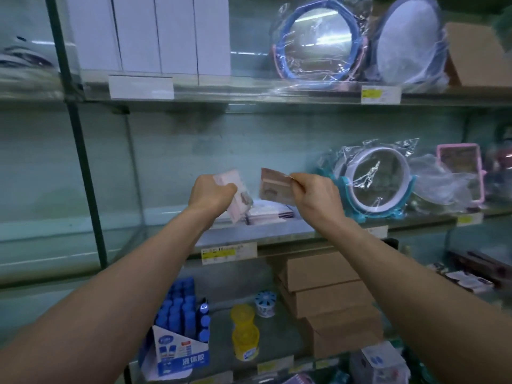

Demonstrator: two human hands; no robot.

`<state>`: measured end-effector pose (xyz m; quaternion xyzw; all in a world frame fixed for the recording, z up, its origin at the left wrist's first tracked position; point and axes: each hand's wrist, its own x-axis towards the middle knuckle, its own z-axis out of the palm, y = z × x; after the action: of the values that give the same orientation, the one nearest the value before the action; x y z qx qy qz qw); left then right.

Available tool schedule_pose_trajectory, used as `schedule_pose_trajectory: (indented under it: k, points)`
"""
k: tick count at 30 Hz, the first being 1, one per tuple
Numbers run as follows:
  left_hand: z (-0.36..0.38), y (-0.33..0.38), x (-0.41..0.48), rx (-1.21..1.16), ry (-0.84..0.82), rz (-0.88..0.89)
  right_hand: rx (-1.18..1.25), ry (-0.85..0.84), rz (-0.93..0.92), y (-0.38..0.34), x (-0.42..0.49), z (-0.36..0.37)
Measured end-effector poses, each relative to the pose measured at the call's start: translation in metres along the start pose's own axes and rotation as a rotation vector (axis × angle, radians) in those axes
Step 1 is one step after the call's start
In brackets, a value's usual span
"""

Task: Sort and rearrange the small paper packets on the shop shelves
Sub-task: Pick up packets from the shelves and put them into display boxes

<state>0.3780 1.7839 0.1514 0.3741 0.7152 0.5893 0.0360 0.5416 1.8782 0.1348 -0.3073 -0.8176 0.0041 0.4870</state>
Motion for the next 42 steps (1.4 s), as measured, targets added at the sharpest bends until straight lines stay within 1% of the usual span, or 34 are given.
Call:
schedule_pose_trajectory:
  k: [4,6,13,18,21,23,26,29,31,33,36,40,42]
  points:
    - [-0.002,-0.005,0.017,-0.185,0.023,-0.158,0.111,-0.091,0.081,0.013,0.029,0.021]
    - [0.000,-0.009,0.028,-0.239,0.033,-0.211,0.186,-0.130,0.132,0.022,0.043,0.029]
    - [0.017,-0.019,0.050,-0.278,0.131,-0.273,0.414,-0.232,0.282,0.058,0.079,0.060]
    - [0.023,-0.019,0.058,-0.340,0.150,-0.307,0.508,-0.240,0.296,0.071,0.095,0.076]
    - [0.022,-0.021,0.064,-0.397,0.151,-0.349,0.623,-0.269,0.377,0.075,0.101,0.081]
    - [0.020,-0.023,0.069,-0.441,0.148,-0.384,0.650,-0.272,0.406,0.081,0.105,0.086]
    - [0.017,-0.029,0.077,-0.513,0.135,-0.432,0.616,-0.248,0.428,0.092,0.110,0.090]
    - [0.013,-0.032,0.084,-0.588,0.117,-0.464,0.664,-0.272,0.466,0.095,0.113,0.092]
    - [0.011,-0.035,0.087,-0.635,0.109,-0.481,0.731,-0.334,0.481,0.089,0.111,0.094]
    - [0.010,-0.037,0.088,-0.673,0.092,-0.485,0.758,-0.433,0.485,0.079,0.105,0.097]
    - [0.010,-0.039,0.088,-0.725,0.025,-0.455,0.761,-0.558,0.430,0.059,0.100,0.100]
    - [0.011,-0.036,0.084,-0.761,-0.106,-0.400,0.844,-0.639,0.347,0.029,0.100,0.106]
    - [0.012,-0.035,0.083,-0.737,-0.141,-0.407,0.912,-0.625,0.369,0.015,0.101,0.112]
